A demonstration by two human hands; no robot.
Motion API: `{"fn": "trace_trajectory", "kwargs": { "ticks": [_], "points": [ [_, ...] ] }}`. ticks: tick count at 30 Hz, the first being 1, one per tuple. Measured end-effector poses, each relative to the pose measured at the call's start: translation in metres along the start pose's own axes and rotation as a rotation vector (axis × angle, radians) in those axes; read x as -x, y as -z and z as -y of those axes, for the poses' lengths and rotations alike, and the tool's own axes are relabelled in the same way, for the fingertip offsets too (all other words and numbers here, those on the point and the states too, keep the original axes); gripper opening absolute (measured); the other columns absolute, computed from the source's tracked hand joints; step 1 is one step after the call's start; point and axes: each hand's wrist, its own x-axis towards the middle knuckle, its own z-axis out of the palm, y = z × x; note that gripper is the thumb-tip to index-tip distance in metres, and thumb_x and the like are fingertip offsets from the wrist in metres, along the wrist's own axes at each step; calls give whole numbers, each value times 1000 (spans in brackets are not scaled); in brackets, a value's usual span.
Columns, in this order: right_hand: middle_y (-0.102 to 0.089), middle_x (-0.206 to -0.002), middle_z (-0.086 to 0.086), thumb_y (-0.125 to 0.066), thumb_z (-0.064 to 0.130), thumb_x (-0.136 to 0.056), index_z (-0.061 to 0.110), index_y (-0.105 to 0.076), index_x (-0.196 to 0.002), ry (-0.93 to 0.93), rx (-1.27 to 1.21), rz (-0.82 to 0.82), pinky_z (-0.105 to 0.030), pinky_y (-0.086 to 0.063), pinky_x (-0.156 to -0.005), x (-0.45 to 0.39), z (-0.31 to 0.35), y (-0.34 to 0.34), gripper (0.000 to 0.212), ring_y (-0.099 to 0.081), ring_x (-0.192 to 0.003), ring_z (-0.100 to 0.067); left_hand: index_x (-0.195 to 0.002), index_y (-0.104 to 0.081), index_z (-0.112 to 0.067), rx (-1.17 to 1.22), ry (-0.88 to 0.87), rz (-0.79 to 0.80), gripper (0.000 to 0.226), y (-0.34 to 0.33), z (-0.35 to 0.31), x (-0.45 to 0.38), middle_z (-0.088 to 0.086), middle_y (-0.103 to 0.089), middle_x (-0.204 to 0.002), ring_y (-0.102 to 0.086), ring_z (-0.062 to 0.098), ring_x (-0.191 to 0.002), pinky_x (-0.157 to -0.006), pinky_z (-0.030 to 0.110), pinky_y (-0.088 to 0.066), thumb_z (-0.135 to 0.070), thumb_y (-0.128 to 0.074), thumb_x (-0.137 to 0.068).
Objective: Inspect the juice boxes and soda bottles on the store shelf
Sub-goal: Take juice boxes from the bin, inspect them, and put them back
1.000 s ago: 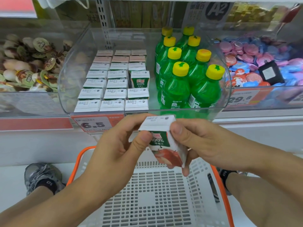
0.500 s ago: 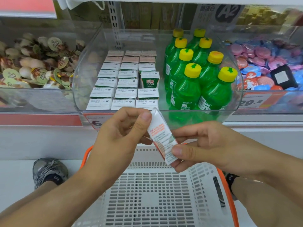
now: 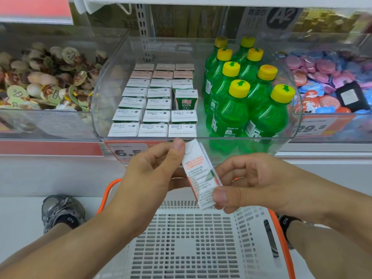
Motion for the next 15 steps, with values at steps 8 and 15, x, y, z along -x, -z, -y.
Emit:
{"fn": "trace_trajectory", "kwargs": {
  "ticks": [8,15],
  "points": [
    [-68,-76,2,-97,53,-37,26,-64,-89,33,226,-278,-49,-56,-67,0,-2,-8,68,-62,-66,-25,-114,-69,-12,-95,39,119,34,-1,1,7,15,-77,-95,-75,31,-87,-75,38,-62,-31,-55,-90],
    [-71,-80,10,-83,52,-52,17,-61,-88,144,98,-323,-36,-58,-70,-2,-1,-10,55,-70,-75,-13,-119,-62,-9,1,24,136,33,-2,6,8,22,-75,-99,-72,41,-93,-80,41,-61,-20,-57,-89]
  ]
}}
